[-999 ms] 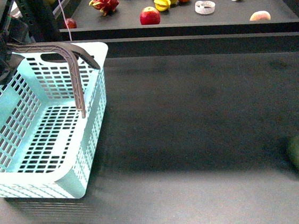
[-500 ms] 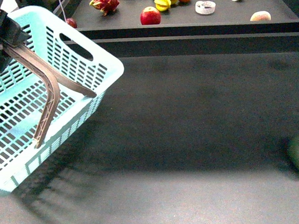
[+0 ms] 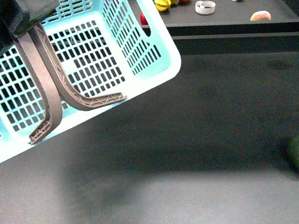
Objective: Pick mango with right arm and hold basket with left
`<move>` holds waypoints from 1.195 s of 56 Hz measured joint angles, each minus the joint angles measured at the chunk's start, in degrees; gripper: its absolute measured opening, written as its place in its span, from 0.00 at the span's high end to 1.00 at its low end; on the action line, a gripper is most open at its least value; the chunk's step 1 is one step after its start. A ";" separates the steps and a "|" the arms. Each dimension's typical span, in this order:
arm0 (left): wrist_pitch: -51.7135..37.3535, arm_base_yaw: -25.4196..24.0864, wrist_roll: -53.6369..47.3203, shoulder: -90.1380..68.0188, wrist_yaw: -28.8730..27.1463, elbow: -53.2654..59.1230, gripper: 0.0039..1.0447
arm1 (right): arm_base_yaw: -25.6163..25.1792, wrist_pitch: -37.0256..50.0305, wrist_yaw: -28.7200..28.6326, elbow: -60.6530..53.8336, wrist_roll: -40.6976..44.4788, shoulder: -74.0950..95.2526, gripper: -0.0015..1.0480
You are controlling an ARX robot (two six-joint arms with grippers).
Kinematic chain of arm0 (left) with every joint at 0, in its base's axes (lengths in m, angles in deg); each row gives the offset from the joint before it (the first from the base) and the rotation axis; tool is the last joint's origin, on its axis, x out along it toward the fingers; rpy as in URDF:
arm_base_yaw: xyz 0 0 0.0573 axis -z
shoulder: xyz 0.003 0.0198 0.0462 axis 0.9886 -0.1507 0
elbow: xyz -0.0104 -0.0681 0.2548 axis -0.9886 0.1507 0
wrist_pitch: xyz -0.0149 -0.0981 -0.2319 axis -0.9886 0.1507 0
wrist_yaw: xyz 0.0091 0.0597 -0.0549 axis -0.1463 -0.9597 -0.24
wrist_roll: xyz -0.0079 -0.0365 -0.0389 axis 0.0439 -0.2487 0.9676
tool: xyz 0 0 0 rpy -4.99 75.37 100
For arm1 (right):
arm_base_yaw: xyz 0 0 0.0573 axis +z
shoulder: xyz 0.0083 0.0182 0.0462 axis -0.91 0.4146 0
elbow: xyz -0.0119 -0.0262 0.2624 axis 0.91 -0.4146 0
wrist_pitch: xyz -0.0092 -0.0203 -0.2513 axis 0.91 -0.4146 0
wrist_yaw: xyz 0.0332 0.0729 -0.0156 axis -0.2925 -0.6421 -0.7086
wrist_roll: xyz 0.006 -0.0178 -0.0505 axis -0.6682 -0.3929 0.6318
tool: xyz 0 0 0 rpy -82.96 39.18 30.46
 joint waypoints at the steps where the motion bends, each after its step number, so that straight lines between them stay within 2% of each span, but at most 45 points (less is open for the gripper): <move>1: 0.00 0.48 -0.76 0.31 -0.04 0.28 0.92 | 0.00 0.00 0.00 0.00 0.00 0.00 0.08; 14: -0.11 6.36 -6.67 1.40 -0.13 1.79 0.92 | 0.00 -0.02 -0.02 0.00 0.00 0.00 0.08; 33: -1.20 13.03 -8.57 -0.90 0.85 1.88 0.92 | 0.00 0.00 0.00 0.00 0.00 0.00 0.08; 67: -1.18 14.34 -9.14 -1.11 -0.57 1.88 0.92 | 0.00 0.00 0.00 0.00 0.00 0.00 0.08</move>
